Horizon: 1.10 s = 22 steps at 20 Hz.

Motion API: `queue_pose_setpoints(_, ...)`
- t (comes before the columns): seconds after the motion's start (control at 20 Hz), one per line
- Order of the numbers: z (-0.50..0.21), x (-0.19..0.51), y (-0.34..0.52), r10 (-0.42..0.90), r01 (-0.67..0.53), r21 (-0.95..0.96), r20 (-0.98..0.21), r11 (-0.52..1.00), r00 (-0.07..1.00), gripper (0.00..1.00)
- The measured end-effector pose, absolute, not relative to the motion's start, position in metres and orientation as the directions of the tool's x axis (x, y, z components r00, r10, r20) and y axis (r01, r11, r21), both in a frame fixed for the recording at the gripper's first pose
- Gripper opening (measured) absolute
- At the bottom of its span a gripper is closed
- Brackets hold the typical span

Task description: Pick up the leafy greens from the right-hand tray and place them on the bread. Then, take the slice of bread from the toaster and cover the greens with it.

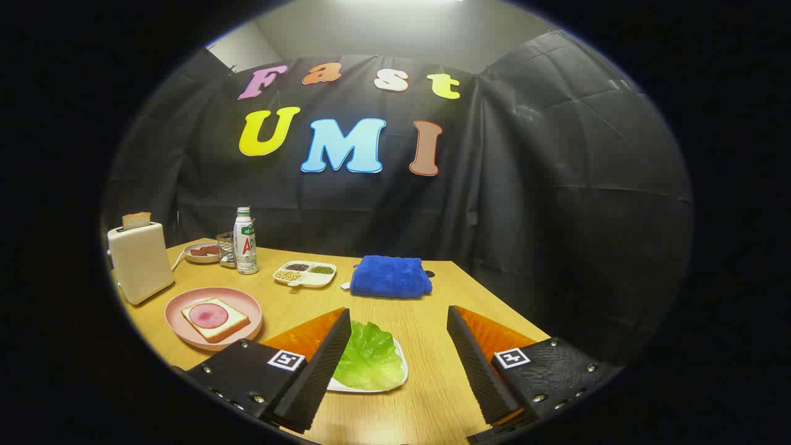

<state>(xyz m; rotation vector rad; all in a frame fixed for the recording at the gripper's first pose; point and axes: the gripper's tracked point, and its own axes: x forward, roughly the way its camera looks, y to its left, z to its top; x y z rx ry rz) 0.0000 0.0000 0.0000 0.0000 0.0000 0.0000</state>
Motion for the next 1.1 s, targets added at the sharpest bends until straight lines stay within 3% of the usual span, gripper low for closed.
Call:
queue_pose_setpoints(0.4, 0.041, -0.011, -0.004, -0.006, 0.003, 0.030, 0.081, 1.000, 0.997, 0.96)
queue_pose_setpoints(0.6, 0.036, -0.010, -0.002, 0.007, -0.009, 0.023, 0.062, 1.000, 0.998, 0.96)
queue_pose_setpoints(1.1, -0.031, 0.013, 0.013, 0.063, -0.080, -0.092, -0.174, 0.993, 0.983, 0.96)
